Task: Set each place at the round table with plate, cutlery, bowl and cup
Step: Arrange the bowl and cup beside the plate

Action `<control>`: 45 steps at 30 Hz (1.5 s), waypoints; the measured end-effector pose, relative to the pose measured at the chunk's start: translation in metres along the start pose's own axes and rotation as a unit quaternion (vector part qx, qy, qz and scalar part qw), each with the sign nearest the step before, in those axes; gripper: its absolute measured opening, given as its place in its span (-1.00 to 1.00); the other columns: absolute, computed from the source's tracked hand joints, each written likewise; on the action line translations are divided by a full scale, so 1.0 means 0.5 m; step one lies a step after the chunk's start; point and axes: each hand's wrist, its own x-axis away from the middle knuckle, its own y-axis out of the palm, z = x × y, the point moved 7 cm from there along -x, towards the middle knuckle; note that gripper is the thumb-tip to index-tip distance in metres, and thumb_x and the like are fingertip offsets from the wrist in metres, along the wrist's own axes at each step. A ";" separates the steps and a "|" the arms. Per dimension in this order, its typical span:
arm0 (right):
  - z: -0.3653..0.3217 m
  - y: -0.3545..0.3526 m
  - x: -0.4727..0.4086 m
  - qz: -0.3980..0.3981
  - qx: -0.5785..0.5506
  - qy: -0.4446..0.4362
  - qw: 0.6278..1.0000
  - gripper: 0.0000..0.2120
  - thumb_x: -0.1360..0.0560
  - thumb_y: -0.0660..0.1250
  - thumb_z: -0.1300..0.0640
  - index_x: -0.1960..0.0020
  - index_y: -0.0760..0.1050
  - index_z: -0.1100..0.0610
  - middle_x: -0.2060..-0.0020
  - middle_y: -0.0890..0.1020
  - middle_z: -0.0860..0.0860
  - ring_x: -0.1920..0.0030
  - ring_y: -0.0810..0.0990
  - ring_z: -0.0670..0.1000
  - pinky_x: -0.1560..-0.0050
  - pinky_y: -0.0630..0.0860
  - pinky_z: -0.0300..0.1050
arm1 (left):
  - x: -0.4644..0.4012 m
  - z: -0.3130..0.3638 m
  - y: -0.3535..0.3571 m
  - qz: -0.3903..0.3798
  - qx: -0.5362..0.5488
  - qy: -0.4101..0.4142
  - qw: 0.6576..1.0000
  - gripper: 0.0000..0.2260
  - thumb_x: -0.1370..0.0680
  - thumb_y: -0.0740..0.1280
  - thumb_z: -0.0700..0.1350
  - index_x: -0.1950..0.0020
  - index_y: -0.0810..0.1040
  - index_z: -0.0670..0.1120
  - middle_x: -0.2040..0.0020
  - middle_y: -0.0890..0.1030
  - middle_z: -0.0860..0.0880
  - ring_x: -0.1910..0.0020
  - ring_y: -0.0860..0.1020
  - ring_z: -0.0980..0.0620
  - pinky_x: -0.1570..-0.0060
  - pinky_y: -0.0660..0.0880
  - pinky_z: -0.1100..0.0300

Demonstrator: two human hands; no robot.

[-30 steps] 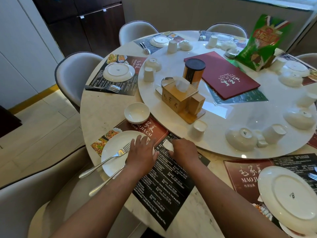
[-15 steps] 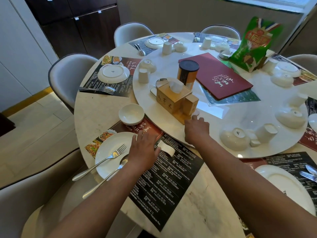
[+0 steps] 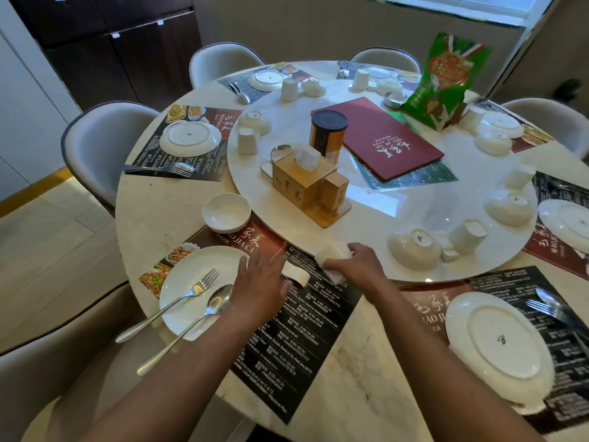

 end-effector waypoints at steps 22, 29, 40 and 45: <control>0.062 0.080 0.067 0.083 -0.003 -0.128 0.988 -0.38 -0.26 0.66 0.00 -0.19 0.42 -0.11 -0.06 0.56 -0.16 -0.06 0.52 -0.10 0.04 0.44 -0.12 | 0.041 -0.019 -0.008 -0.013 -0.020 0.001 1.000 -0.47 -0.65 0.18 0.18 -0.59 0.19 0.08 -0.59 0.22 -0.08 -0.61 0.05 -0.16 -0.57 -0.01 -0.15; 0.067 0.083 0.074 0.085 0.028 -0.110 0.990 -0.24 -0.28 0.65 0.03 -0.38 0.37 -0.09 -0.24 0.54 -0.07 -0.24 0.49 0.01 -0.11 0.44 -0.10 | 0.048 -0.013 -0.017 -0.006 -0.018 0.013 1.000 -0.48 -0.65 0.18 0.18 -0.58 0.19 0.08 -0.58 0.24 -0.08 -0.60 0.06 -0.15 -0.57 0.00 -0.15; 0.058 0.001 0.185 0.174 0.107 -0.117 0.972 -0.29 -0.48 0.46 -0.12 -0.54 0.25 -0.07 -0.47 0.38 -0.04 -0.43 0.38 -0.01 -0.29 0.41 -0.05 | 0.088 0.071 -0.054 0.028 0.002 0.083 0.996 -0.41 -0.62 0.19 0.23 -0.60 0.12 0.09 -0.60 0.19 -0.10 -0.61 0.04 -0.17 -0.56 0.03 -0.19; 0.103 -0.055 0.241 0.219 0.209 -0.098 0.948 -0.36 -0.56 0.32 -0.15 -0.57 0.22 -0.03 -0.54 0.28 0.03 -0.54 0.18 0.12 -0.46 0.27 0.09 | 0.113 0.162 -0.067 0.037 -0.010 0.138 0.990 -0.40 -0.64 0.13 0.23 -0.62 0.03 0.09 -0.62 0.13 -0.12 -0.61 0.02 -0.19 -0.56 0.02 -0.19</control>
